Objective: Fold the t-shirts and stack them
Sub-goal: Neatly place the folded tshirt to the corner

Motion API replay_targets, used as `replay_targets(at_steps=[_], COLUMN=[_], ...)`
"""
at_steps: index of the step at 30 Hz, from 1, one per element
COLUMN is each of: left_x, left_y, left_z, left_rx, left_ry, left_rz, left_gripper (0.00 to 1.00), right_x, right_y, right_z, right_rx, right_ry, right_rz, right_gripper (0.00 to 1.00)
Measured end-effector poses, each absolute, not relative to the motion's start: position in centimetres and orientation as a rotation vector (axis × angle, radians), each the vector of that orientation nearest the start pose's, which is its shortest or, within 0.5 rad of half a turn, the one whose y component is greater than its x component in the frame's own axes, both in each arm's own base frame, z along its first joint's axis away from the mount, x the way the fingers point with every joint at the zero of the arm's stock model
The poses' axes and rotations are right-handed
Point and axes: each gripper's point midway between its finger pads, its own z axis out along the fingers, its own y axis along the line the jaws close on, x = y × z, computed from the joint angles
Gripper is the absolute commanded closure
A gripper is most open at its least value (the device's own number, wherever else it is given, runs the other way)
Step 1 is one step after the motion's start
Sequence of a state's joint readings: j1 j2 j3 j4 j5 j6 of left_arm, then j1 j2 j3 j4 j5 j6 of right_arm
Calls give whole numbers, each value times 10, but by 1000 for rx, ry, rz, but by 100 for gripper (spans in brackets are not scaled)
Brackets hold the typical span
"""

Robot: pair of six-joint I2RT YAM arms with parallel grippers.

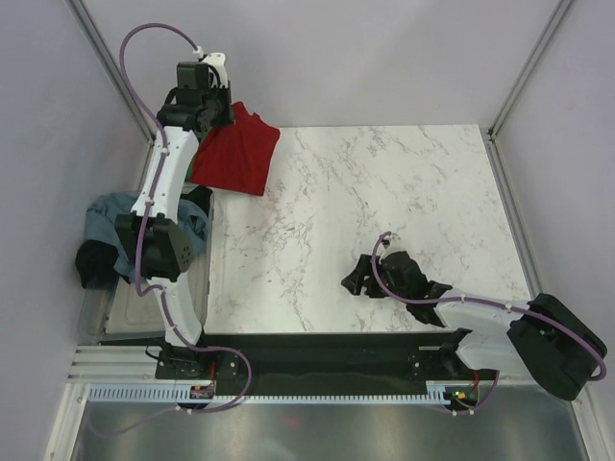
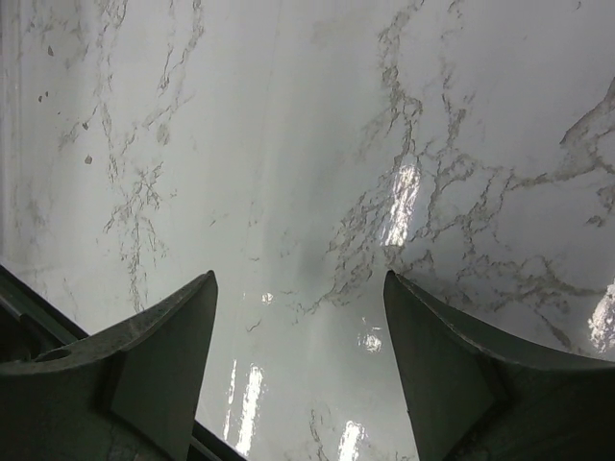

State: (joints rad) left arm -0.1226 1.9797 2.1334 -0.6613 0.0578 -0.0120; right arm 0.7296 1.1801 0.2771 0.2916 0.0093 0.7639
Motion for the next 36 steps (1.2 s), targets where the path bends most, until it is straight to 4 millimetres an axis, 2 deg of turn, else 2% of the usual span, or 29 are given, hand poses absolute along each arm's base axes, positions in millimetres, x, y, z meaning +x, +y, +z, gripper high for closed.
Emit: replay_targets(at_steps=[10, 18, 36], left_x=[554, 553, 541], left_y=[-58, -59, -52], left_z=[315, 327, 372], left_rx=[115, 123, 117], left_ry=[2035, 2009, 1918], left_rz=[-128, -143, -145], left_gripper=[98, 98, 98], right_x=[214, 216, 220], right_y=[228, 231, 236], right_z=[34, 34, 34], right_rx=[44, 41, 37], right_ry=[2292, 2289, 2287], right_rz=[819, 825, 832], right_gripper=[21, 21, 21])
